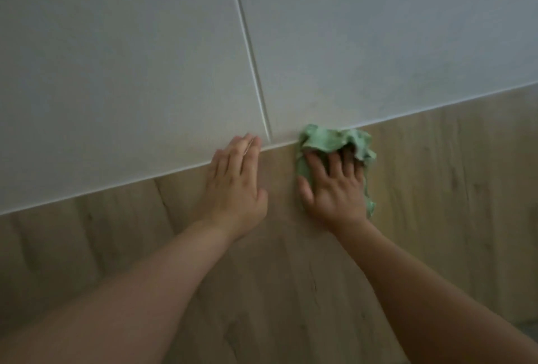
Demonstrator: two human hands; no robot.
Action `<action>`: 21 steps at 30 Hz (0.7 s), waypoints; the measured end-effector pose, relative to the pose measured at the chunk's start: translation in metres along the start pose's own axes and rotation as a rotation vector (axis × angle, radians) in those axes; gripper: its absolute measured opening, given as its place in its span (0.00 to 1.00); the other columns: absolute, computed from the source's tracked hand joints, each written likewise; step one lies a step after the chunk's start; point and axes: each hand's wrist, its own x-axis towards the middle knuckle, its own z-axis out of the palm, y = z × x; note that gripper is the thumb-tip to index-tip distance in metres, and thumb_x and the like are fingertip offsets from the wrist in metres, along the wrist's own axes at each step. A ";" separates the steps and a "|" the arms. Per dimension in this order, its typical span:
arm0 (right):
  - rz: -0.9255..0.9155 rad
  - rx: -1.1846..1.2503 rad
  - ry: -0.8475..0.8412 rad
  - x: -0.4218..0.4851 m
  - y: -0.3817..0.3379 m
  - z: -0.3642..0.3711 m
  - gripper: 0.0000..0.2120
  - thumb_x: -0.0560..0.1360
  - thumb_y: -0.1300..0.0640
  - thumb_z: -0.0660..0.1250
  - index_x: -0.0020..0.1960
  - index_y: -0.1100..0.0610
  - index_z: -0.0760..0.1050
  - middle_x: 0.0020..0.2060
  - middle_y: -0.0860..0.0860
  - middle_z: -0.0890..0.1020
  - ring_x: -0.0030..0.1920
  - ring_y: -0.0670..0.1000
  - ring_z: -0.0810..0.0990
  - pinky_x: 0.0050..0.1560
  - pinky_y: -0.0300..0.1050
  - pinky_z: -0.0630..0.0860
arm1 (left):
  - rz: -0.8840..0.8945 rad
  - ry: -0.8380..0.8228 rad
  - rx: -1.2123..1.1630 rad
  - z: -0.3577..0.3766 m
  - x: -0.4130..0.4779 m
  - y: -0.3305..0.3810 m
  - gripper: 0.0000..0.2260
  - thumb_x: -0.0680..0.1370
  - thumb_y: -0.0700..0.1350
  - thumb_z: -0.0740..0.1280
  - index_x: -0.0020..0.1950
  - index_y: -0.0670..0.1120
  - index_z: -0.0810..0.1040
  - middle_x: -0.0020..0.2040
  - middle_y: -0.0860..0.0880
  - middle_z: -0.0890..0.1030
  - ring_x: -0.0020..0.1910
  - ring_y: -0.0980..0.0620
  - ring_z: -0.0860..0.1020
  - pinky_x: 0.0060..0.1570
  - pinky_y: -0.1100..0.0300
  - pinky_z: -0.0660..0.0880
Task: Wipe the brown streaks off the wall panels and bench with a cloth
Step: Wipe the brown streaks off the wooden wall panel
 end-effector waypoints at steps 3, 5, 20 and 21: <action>0.241 0.005 -0.036 -0.005 0.073 -0.009 0.33 0.79 0.38 0.55 0.82 0.46 0.59 0.75 0.63 0.67 0.74 0.68 0.63 0.79 0.63 0.54 | 0.055 -0.033 0.036 0.033 0.017 0.036 0.37 0.75 0.53 0.51 0.84 0.44 0.54 0.83 0.45 0.57 0.83 0.46 0.51 0.81 0.44 0.44; 0.371 0.022 -0.070 -0.013 0.109 -0.014 0.33 0.80 0.37 0.51 0.83 0.44 0.52 0.79 0.61 0.61 0.77 0.65 0.57 0.80 0.63 0.50 | 0.063 -0.057 0.164 0.056 0.023 0.049 0.36 0.80 0.58 0.48 0.84 0.44 0.43 0.85 0.47 0.48 0.84 0.47 0.44 0.80 0.43 0.37; -0.162 0.061 0.070 0.008 0.050 -0.001 0.22 0.82 0.42 0.61 0.74 0.43 0.74 0.71 0.53 0.77 0.70 0.62 0.72 0.70 0.60 0.67 | 0.154 -0.022 0.398 0.067 0.020 0.045 0.47 0.72 0.66 0.54 0.83 0.37 0.51 0.83 0.38 0.53 0.82 0.37 0.52 0.77 0.30 0.47; -0.067 0.051 0.077 0.010 0.065 -0.001 0.22 0.82 0.41 0.60 0.75 0.43 0.73 0.72 0.54 0.76 0.71 0.63 0.71 0.71 0.60 0.65 | 0.147 -0.036 0.395 0.067 0.019 0.046 0.49 0.72 0.68 0.54 0.83 0.37 0.50 0.83 0.37 0.53 0.82 0.37 0.52 0.77 0.31 0.46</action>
